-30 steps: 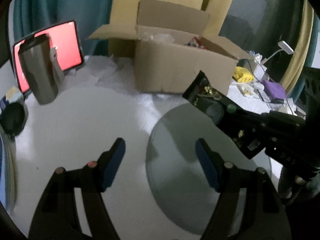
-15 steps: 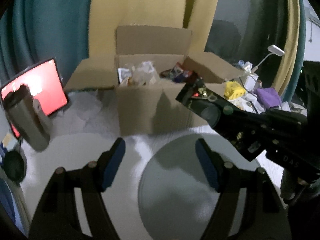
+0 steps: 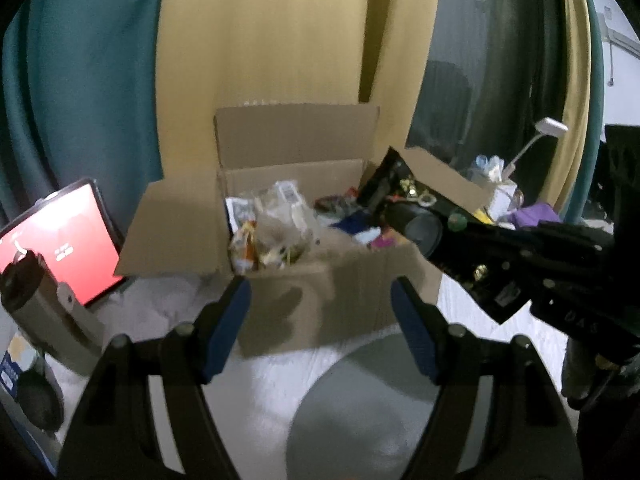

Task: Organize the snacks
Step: 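Lift the black snack bag with the right tool and carry it over the box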

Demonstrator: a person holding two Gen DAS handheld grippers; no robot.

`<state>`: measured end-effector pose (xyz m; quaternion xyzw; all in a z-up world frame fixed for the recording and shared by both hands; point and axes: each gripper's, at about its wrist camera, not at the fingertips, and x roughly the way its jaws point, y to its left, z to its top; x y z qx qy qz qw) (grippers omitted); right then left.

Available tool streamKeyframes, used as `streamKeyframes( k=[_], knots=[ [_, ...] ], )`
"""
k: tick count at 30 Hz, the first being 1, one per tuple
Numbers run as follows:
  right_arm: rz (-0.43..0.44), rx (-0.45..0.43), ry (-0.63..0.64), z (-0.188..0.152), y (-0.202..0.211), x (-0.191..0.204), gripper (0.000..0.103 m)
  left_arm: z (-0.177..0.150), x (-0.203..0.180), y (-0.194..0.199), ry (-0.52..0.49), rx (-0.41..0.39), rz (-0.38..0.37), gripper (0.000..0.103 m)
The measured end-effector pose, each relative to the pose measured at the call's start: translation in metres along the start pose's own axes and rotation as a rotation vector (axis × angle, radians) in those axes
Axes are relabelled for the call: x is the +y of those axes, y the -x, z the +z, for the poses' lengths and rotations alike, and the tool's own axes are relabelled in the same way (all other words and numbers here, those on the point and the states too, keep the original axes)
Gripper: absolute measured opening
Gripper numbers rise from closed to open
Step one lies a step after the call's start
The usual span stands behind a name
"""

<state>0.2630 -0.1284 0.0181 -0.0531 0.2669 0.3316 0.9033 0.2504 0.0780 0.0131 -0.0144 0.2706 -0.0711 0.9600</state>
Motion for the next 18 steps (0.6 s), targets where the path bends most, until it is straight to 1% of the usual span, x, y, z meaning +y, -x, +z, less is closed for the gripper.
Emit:
streamKeyframes(
  k=[10,15,18],
  knots=[
    [-0.028,-0.029,0.012,0.030,-0.020,-0.022,0.013,0.031,0.007,-0.023,0.032,-0.040,-0.018,0.074],
    [-0.033,-0.032,0.015,0.043,-0.035,-0.032,0.013,0.047,0.014,-0.036,0.047,-0.071,-0.012,0.074],
    [-0.032,-0.018,0.011,0.048,-0.049,-0.039,0.013,0.055,0.022,-0.053,0.050,-0.066,0.004,0.074]
  ],
)
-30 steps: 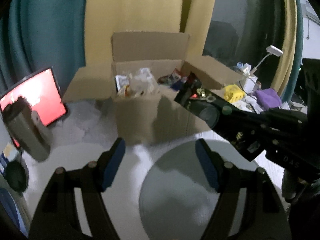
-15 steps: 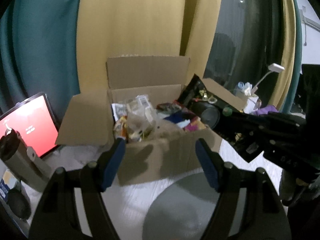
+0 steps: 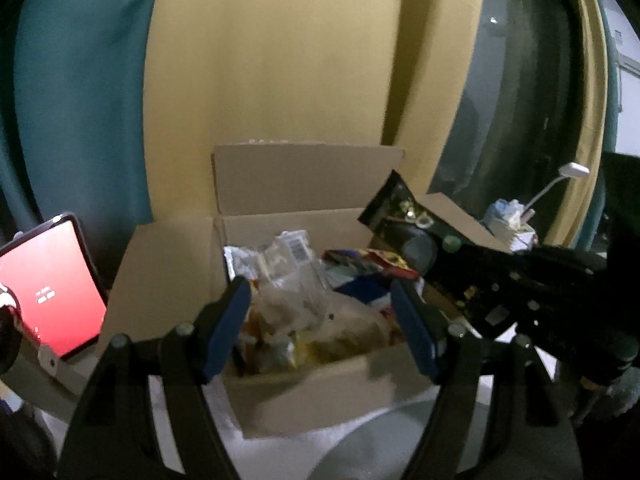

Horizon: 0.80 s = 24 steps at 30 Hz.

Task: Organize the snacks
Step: 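Lift the black snack bag with the right tool and carry it over the box, then open the right tool to drop the black snack bag into the box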

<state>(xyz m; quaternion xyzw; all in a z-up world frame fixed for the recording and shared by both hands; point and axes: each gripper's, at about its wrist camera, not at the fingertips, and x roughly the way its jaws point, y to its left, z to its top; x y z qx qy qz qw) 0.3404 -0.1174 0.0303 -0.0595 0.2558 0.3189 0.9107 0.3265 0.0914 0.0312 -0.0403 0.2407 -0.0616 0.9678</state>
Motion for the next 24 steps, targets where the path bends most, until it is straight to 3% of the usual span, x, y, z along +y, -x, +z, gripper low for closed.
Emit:
streamKeyframes(
  k=[11,24],
  knots=[
    [-0.019,0.040,-0.024,0.017,-0.055,-0.023,0.013,0.023,0.034,-0.059,0.077,0.001,0.050,0.074],
    [-0.074,0.128,-0.102,0.025,-0.123,-0.043,0.013,0.024,0.060,-0.106,0.129,0.092,0.057,0.074]
  ],
)
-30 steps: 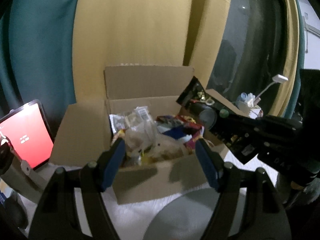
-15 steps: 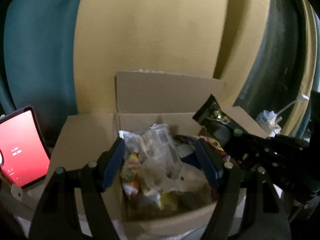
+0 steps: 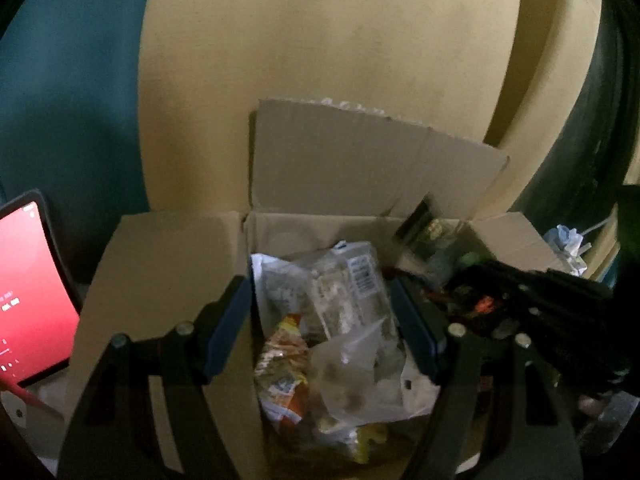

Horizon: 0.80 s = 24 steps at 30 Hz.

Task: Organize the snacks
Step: 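Open the right tool to drop the black snack bag into the box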

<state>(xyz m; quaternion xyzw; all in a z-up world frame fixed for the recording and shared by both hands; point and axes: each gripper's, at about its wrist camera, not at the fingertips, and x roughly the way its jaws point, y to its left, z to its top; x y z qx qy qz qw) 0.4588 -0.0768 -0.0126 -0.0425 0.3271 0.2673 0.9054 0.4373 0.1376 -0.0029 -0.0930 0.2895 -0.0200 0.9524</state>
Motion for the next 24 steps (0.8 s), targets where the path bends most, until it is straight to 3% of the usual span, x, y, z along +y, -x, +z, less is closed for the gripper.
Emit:
streamKeyframes(
  k=[2,5,13,24],
  knots=[
    [-0.021,0.025,-0.024,0.001,-0.008,-0.002,0.018,-0.001,-0.001,0.000,-0.004,-0.003,0.000,0.074],
    [-0.032,0.051,-0.028,-0.003,-0.015,-0.001,0.037,-0.001,-0.002,0.000,-0.005,0.003,-0.001,0.074],
    [-0.028,0.058,-0.010,-0.011,-0.008,0.005,0.037,-0.001,-0.010,0.011,-0.013,-0.003,-0.005,0.074],
    [-0.033,0.029,-0.010,-0.022,0.034,0.011,0.037,-0.012,-0.021,0.053,-0.024,-0.036,-0.018,0.074]
  ],
)
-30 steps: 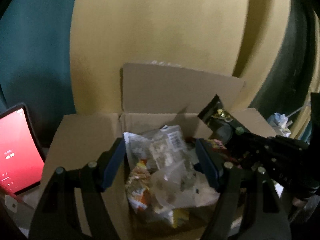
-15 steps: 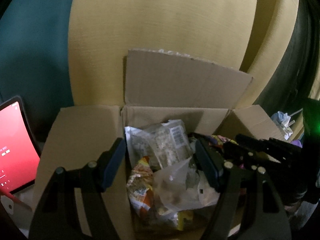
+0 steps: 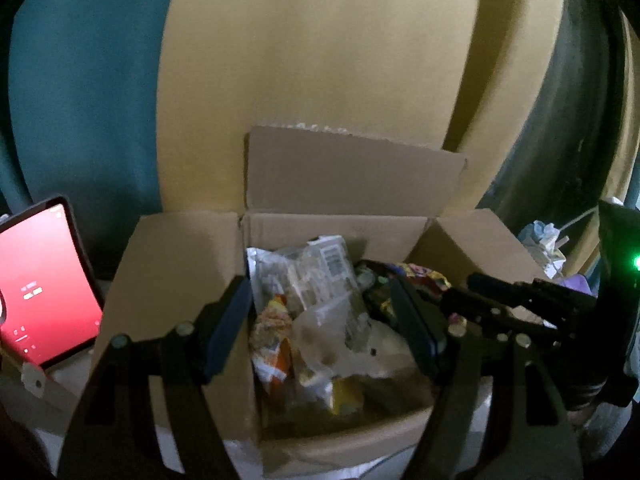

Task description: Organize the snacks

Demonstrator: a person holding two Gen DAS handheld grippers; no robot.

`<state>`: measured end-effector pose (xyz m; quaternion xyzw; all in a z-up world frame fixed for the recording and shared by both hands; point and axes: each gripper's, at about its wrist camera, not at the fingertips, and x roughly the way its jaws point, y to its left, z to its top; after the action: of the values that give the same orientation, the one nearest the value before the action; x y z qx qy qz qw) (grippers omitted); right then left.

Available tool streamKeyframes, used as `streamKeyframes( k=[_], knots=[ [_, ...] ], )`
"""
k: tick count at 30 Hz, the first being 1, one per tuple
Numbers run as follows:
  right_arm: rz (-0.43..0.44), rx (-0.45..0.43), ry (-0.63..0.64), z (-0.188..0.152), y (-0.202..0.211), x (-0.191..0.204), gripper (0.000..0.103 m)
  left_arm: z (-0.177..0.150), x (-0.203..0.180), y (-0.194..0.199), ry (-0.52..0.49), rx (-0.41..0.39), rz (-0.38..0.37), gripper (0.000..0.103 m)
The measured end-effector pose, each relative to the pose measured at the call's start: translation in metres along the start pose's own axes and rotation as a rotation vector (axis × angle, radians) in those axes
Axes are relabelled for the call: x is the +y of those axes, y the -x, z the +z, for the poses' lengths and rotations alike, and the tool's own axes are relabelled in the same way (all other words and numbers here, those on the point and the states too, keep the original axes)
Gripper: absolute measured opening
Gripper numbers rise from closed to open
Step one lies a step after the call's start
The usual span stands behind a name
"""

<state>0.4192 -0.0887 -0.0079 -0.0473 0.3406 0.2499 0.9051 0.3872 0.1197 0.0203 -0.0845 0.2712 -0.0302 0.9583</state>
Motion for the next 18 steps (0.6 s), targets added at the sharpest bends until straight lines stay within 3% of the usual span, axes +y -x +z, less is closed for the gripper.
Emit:
streamKeyframes(
  k=[18],
  knots=[
    [-0.021,-0.062,0.014,-0.026,0.078,0.019,0.037,-0.028,-0.025,0.085,-0.026,-0.059,-0.016,0.074]
  ],
)
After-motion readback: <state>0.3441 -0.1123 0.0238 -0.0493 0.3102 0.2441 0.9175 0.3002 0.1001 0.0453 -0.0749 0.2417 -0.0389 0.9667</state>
